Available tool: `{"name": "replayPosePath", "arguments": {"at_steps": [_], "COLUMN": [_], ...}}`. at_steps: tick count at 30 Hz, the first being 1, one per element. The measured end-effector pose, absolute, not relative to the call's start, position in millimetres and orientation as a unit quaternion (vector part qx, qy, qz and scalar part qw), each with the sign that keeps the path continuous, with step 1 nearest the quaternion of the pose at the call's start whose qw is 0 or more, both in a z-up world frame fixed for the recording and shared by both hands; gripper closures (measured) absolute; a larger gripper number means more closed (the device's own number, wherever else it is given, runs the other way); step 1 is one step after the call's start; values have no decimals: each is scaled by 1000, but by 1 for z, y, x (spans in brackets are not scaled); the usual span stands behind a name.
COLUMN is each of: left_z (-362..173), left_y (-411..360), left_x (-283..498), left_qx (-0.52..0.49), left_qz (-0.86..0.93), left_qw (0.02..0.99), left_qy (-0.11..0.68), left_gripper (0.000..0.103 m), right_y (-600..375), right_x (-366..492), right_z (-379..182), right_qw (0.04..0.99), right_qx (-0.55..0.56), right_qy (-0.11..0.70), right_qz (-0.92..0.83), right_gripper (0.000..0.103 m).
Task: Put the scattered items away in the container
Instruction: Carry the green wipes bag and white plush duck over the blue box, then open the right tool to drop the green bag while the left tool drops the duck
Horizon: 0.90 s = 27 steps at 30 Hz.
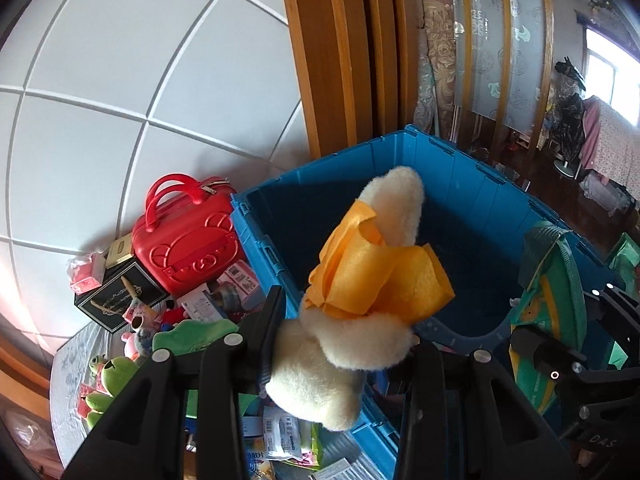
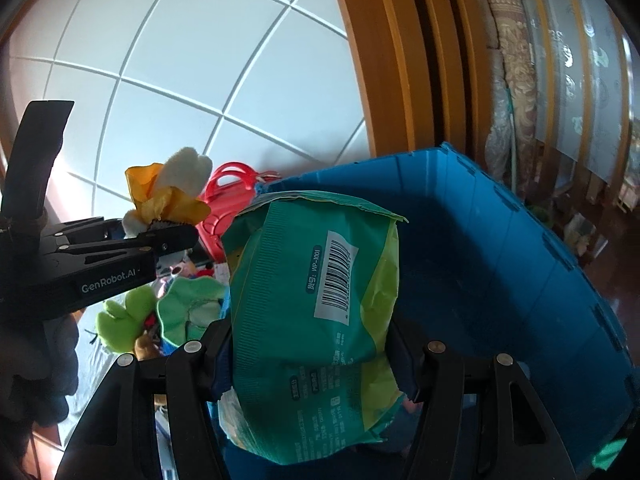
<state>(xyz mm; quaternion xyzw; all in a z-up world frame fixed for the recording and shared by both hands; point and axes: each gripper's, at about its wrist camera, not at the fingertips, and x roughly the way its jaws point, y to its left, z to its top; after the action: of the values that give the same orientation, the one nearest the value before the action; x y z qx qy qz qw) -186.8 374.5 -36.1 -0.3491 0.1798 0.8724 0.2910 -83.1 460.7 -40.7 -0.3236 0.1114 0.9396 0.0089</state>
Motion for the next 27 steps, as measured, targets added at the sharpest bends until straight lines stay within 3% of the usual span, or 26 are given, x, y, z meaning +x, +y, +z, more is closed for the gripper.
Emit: {"name": "replayPosePath", "arguments": {"at_steps": [24,26,27], "left_z": [-43,-43,-44], "left_y": [491,495,496], "left_x": [-189,-191,-191], "left_qx": [-344,-345,-346], "left_qz": [828,830,832], "left_qw": [391,383,378], "left_qy": [210,212,214], "left_gripper": [66,62,56], "right_y": [557,559,561], "right_x": [-49,-52,-55], "right_z": [-52,-54,-54], "right_qw": [133,139,145], "right_qx": [-340,-341,-339], "right_qy": [145,144,140], "right_qz": [919,919,919], "right_gripper": [41,38,28]}}
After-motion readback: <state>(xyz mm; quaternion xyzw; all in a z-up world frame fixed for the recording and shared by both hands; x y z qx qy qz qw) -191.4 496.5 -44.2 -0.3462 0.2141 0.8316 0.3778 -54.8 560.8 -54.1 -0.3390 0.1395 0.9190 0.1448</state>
